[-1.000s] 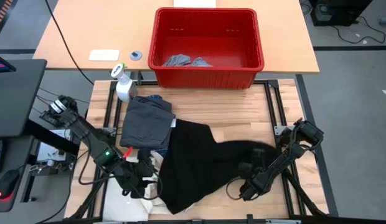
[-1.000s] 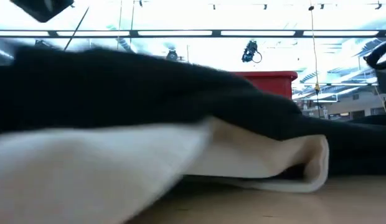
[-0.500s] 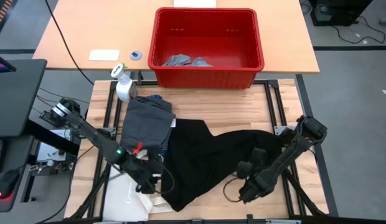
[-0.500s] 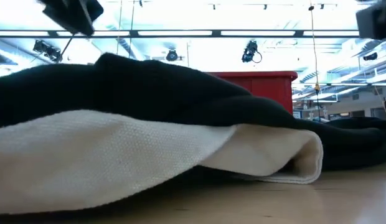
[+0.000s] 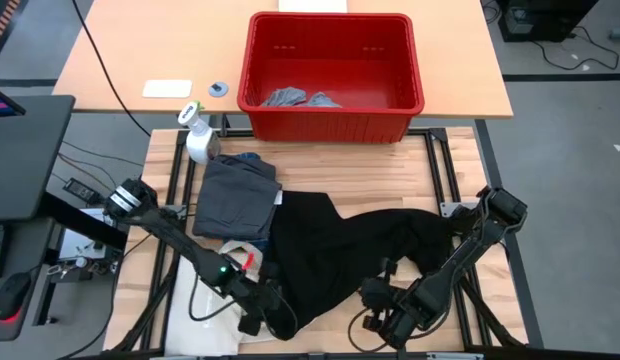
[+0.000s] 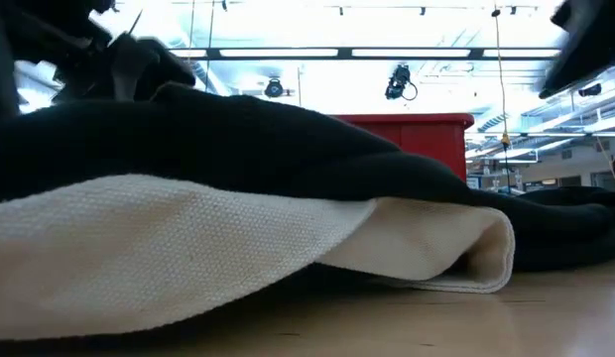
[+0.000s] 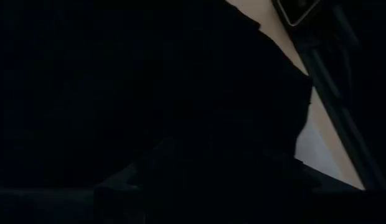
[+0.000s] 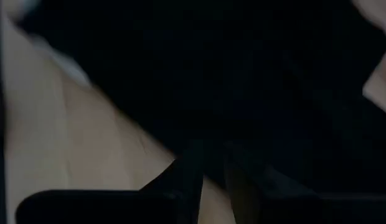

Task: Fold Laundry from Bin
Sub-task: Fold the black shirt

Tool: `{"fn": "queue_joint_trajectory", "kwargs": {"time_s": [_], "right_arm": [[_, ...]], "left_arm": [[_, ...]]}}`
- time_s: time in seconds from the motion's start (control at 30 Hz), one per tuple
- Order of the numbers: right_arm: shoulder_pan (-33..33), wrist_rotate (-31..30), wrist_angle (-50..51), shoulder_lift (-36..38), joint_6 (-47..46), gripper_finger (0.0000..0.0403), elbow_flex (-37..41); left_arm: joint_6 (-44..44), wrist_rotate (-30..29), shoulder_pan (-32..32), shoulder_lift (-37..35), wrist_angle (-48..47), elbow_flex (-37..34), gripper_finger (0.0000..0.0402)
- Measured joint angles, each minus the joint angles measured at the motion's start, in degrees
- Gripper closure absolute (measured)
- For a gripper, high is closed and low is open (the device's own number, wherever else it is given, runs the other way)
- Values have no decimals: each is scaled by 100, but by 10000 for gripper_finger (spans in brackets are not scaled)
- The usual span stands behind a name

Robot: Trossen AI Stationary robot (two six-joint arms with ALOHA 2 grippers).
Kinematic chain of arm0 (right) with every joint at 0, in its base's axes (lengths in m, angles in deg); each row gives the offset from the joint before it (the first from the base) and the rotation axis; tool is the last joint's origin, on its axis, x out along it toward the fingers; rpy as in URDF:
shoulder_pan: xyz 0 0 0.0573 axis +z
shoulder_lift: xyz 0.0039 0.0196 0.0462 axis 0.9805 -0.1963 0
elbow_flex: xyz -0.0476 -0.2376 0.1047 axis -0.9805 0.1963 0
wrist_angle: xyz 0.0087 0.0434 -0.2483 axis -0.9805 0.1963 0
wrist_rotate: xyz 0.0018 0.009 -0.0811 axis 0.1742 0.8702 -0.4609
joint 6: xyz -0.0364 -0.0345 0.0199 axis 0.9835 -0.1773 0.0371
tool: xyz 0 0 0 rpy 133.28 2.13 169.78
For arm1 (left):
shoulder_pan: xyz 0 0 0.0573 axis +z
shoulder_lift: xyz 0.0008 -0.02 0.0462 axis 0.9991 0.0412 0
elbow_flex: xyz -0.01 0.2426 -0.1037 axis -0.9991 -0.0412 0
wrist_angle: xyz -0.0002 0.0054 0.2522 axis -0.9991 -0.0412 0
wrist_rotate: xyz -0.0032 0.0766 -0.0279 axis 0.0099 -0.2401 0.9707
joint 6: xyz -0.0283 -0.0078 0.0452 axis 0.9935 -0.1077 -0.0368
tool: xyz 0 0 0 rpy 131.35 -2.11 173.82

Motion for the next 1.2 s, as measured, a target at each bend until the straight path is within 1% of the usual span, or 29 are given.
{"fn": "queue_joint_trajectory", "kwargs": {"time_s": [0.07,0.13,0.23,0.3,0.4,0.5,0.63,0.73,0.8,0.87,0.93,1.03,1.07,1.13,1.2], "right_arm": [[-6,-388,-281,0,33,329,0],[-8,-587,-510,0,209,329,0],[-8,-608,-680,0,338,329,0],[-8,-609,-709,0,332,329,0],[-6,-609,-707,-2,343,329,0],[-8,-609,-707,-3,368,329,0],[-24,-626,-702,-4,474,329,1],[-25,-708,-714,-7,504,329,0],[-36,-752,-700,-7,503,329,0],[-41,-755,-685,-7,504,329,0],[-41,-762,-695,-7,503,329,7],[-41,-738,-715,-7,475,329,65],[-39,-713,-724,-7,457,329,95],[-35,-597,-789,-7,452,329,175],[-35,-412,-901,-7,441,329,271]], "left_arm": [[125,125,54,111,149,0,198],[275,198,158,153,190,0,198],[386,202,323,155,302,0,198],[421,313,405,155,476,0,198],[608,624,499,185,746,2,198],[769,904,564,287,685,-4,198],[906,929,564,489,819,18,199],[866,929,560,698,874,113,209],[722,929,556,788,867,228,226],[500,926,549,820,975,318,255],[335,925,547,815,942,370,297],[153,927,579,734,916,377,374],[144,925,581,689,971,377,387],[73,951,586,515,864,386,390],[-95,1204,551,274,886,385,391]]}}
